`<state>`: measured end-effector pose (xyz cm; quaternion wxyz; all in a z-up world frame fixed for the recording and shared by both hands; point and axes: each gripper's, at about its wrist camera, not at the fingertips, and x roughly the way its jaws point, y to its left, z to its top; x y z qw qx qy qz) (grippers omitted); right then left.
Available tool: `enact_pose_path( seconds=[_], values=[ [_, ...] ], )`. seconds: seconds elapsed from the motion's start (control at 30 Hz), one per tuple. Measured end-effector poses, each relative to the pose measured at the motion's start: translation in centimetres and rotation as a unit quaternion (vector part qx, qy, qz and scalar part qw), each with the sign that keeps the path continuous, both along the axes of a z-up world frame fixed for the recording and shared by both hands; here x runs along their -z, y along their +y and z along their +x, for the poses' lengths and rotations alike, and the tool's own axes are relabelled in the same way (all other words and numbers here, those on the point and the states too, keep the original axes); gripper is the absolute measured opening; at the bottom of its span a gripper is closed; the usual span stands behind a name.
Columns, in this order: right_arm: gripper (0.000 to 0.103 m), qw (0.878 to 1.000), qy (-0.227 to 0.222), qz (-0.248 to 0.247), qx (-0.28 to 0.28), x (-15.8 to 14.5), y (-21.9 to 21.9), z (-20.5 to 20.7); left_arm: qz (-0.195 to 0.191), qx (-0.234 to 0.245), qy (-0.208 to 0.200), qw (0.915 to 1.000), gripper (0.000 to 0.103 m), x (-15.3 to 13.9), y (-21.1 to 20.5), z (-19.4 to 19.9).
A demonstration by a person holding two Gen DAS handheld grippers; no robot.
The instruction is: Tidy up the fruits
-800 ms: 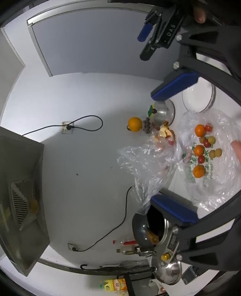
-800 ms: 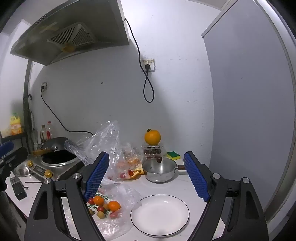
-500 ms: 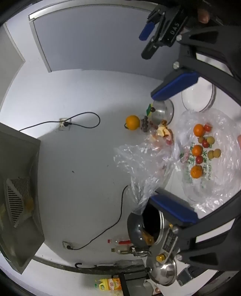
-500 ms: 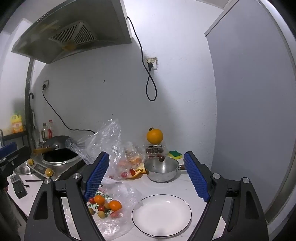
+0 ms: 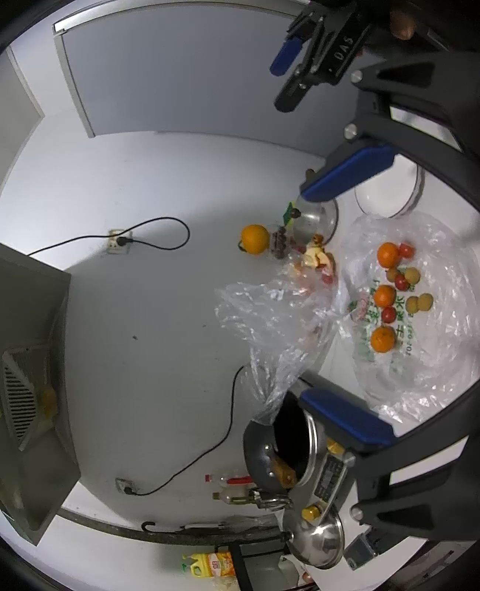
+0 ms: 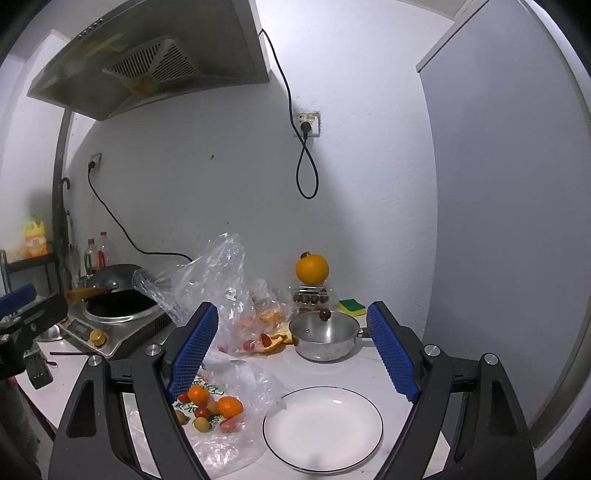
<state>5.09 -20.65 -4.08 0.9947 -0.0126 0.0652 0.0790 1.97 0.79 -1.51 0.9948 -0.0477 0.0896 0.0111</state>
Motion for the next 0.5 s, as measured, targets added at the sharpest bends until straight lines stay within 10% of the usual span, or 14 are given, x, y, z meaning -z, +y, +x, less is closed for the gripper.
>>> enact_pose_path(
  seconds=[0.5],
  values=[
    [0.085,1.000,0.009,-0.008,-0.006,0.56,0.47,0.44,0.011,0.005,-0.012,0.9999,0.101,0.08,0.07,-0.44]
  ],
)
